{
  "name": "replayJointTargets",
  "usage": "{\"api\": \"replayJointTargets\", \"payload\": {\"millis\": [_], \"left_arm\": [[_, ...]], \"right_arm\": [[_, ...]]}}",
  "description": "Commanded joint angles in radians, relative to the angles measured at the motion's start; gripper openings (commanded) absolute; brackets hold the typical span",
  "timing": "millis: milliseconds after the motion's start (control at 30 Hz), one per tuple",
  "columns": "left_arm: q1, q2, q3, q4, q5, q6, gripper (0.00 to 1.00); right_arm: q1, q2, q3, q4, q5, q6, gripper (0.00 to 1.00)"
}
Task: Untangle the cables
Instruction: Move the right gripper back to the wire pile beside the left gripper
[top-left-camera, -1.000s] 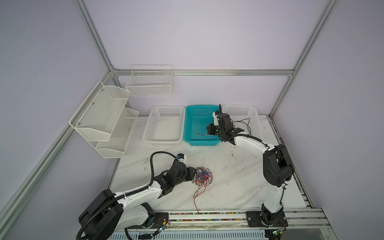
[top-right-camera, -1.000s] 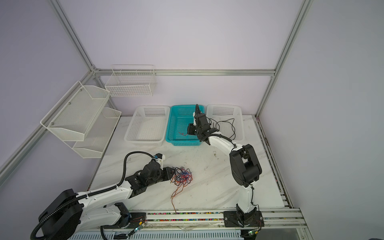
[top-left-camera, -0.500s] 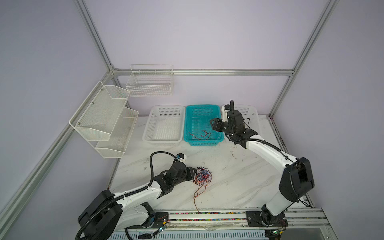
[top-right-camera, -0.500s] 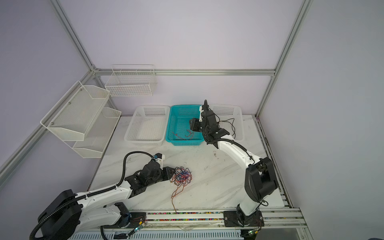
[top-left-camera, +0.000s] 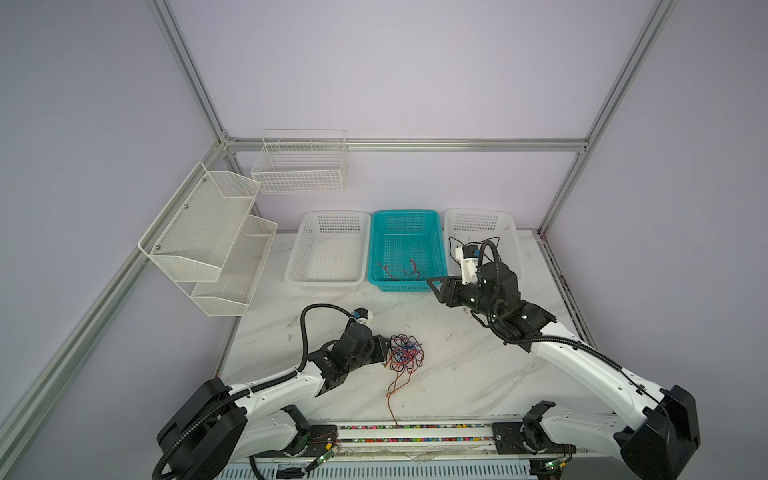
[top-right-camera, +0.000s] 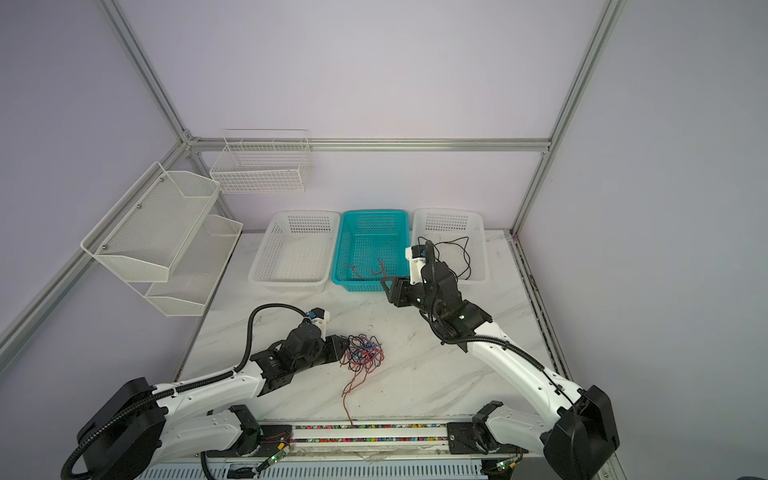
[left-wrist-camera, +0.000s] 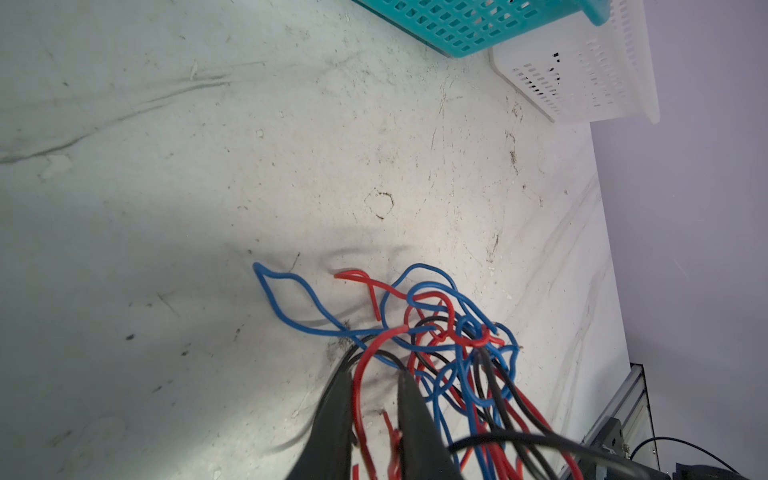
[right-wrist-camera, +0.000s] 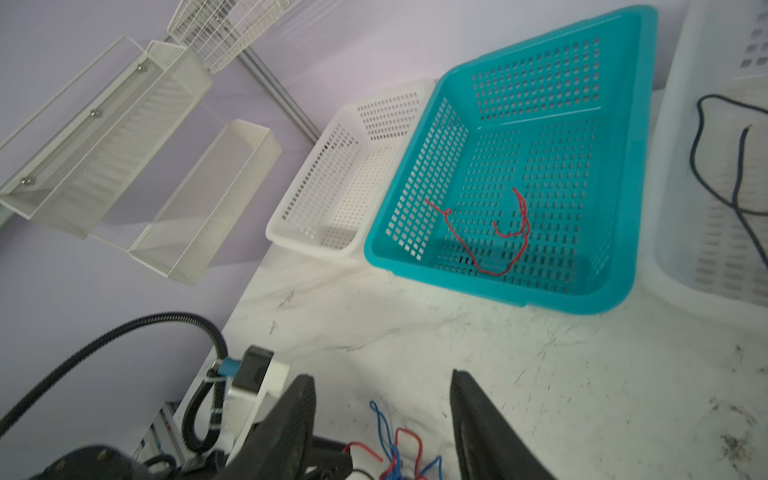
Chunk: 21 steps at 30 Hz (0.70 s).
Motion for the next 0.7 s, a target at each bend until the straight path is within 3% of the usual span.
{"api": "replayJointTargets", "payload": {"millis": [0,367,667], "left_arm": [[0.01,0.0,0.053,-0.005,0.008,0.024,0.2],[0.014,0.02,0.083,-0.016,0.021,0.032,0.18],[0.013,0.008,0.084,-0.022,0.022,0.026,0.18]], "right_arm": [[0.056,-0.076,-0.089,0.005,-0.045,0.003,0.55],[0.256,-0.066,-0.271,0.114,-0.012,0.004,0.54],[0.291,0.124,-0.21,0.218,0.05,-0.053,0.52]]}}
